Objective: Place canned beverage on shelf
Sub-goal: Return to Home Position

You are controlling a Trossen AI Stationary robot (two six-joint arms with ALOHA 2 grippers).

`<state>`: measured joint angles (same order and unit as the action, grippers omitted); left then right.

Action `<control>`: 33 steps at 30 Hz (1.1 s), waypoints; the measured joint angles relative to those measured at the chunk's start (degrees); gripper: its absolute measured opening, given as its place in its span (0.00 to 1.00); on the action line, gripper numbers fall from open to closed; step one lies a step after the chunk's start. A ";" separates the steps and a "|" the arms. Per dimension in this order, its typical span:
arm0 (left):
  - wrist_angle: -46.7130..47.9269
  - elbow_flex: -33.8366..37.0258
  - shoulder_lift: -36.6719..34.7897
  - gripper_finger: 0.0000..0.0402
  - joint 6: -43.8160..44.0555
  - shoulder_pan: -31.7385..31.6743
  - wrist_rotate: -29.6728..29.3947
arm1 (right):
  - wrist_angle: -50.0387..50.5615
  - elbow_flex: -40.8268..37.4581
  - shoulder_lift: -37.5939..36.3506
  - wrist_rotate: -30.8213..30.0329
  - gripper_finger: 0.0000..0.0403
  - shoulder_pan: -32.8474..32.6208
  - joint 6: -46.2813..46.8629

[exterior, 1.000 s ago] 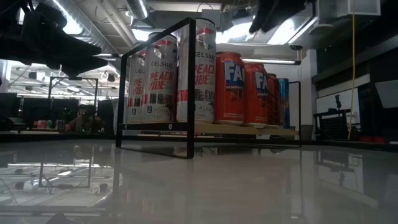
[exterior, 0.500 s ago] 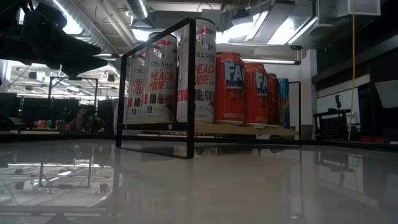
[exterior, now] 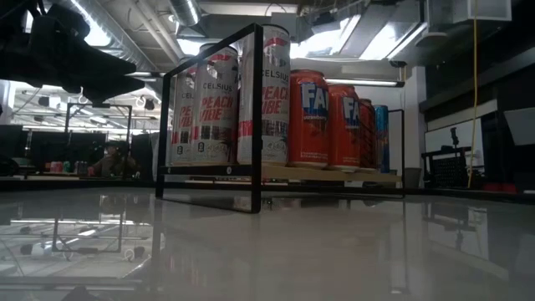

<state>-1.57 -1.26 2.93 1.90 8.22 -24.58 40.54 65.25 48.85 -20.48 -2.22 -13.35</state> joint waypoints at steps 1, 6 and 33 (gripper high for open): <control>0.01 0.00 0.00 0.76 0.00 0.00 0.02 | -2.85 -2.49 -1.24 -0.01 0.72 0.00 -0.12; 0.00 0.00 0.00 0.76 -0.01 -0.01 0.02 | -12.05 -12.86 -7.79 0.62 0.56 0.00 -0.22; 0.01 0.00 0.01 0.76 0.01 0.01 0.02 | -26.17 -41.29 -31.69 6.54 0.01 0.00 8.64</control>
<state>-1.56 -1.26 2.94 1.91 8.23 -24.56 14.37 23.96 17.17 -13.94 -2.22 -4.71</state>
